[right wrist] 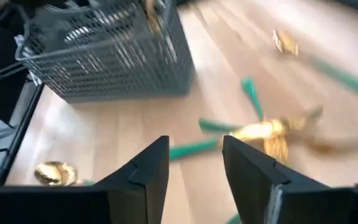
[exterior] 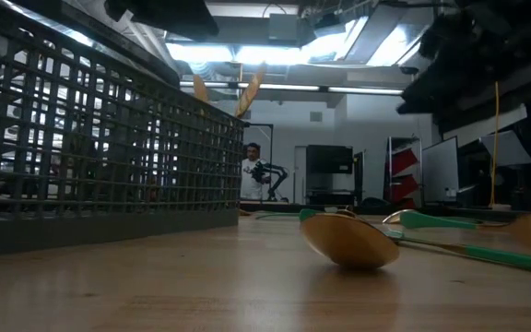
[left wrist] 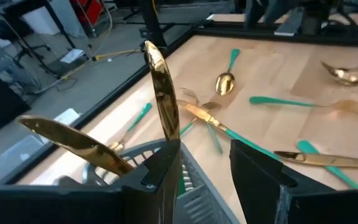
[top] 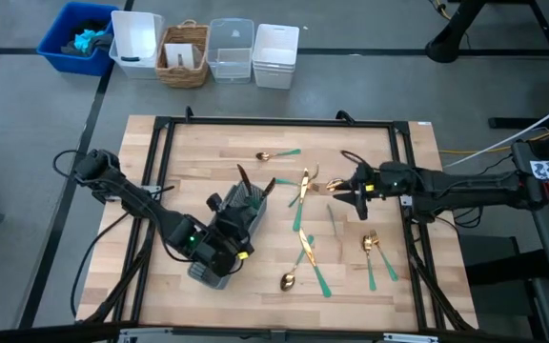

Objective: Sort silverware
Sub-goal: Put the green fork into the silverware basket

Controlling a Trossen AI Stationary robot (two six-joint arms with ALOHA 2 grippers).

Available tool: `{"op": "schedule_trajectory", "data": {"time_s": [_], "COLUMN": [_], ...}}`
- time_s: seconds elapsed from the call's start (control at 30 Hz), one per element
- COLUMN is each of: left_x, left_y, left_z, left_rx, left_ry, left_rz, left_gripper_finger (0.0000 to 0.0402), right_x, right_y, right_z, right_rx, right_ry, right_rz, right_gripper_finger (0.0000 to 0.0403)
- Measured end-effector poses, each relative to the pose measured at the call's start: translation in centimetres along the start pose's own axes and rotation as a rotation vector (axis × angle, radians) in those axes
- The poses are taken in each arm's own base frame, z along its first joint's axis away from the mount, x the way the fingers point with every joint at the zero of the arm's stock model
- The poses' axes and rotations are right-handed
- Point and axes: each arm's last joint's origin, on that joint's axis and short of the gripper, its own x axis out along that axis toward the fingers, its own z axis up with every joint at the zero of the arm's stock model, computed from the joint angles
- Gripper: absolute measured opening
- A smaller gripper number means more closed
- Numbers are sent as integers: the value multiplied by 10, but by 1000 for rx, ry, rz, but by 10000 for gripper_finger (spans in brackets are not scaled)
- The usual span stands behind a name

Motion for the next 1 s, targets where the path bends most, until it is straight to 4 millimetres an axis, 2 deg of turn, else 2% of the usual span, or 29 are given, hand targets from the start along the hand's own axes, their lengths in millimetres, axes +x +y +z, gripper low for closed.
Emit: {"op": "schedule_trajectory", "data": {"time_s": [0.17, 0.47, 0.8, 1.0], "left_x": [6, 5, 13, 11], "left_y": [8, 48, 74, 89], "left_z": [6, 17, 2, 2], "left_rx": [60, 99, 164, 152], "left_ry": [15, 78, 146, 152], "left_rz": [9, 31, 41, 40], "left_gripper_finger": [129, 129, 129, 129], "right_x": [1, 13, 24, 25], "right_y": [11, 34, 55, 63], "right_z": [-12, -33, -60, -70], "right_rx": [151, 366, 611, 706], "right_ry": [97, 251, 432, 483], "right_rz": [24, 33, -17, -46], "right_gripper_finger": [152, 152, 152, 152]}}
